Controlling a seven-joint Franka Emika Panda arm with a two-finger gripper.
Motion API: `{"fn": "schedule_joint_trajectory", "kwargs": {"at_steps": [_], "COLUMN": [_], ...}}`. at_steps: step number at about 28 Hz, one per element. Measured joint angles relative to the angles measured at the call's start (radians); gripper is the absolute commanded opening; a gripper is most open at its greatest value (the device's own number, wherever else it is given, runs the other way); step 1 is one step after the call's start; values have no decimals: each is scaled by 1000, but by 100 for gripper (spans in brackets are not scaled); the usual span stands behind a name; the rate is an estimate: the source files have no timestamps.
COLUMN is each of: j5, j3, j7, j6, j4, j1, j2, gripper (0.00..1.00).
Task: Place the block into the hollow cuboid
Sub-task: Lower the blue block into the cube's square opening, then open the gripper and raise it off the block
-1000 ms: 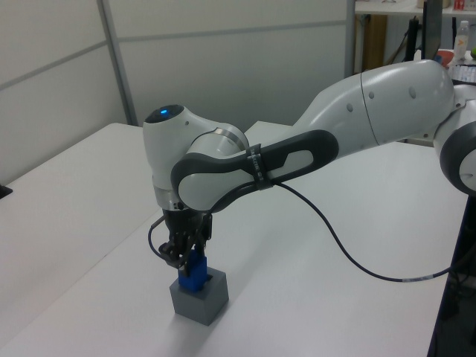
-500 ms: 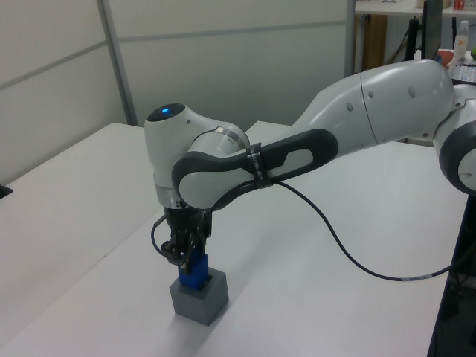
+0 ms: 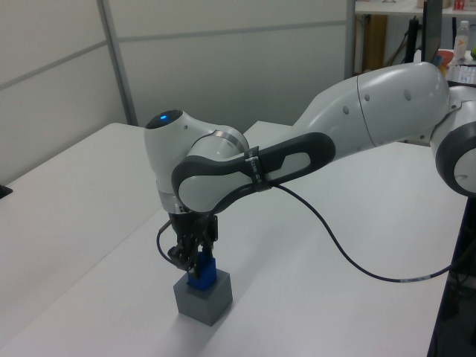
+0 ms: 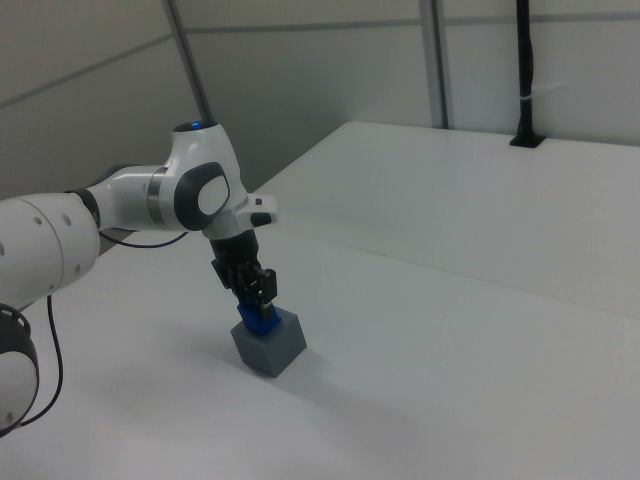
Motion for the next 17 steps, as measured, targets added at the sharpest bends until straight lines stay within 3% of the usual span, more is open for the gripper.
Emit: {"fn": "schedule_joint_trajectory", "kwargs": {"at_steps": [13,17], "j5": [-36,-60], "j3": [-2,-26], "j7": [-1,-1], "j6": [-1,-33], "j4": [5,-1], "j1": [-1,-5], "j2": [-7,-47], "gripper": [100,100]}}
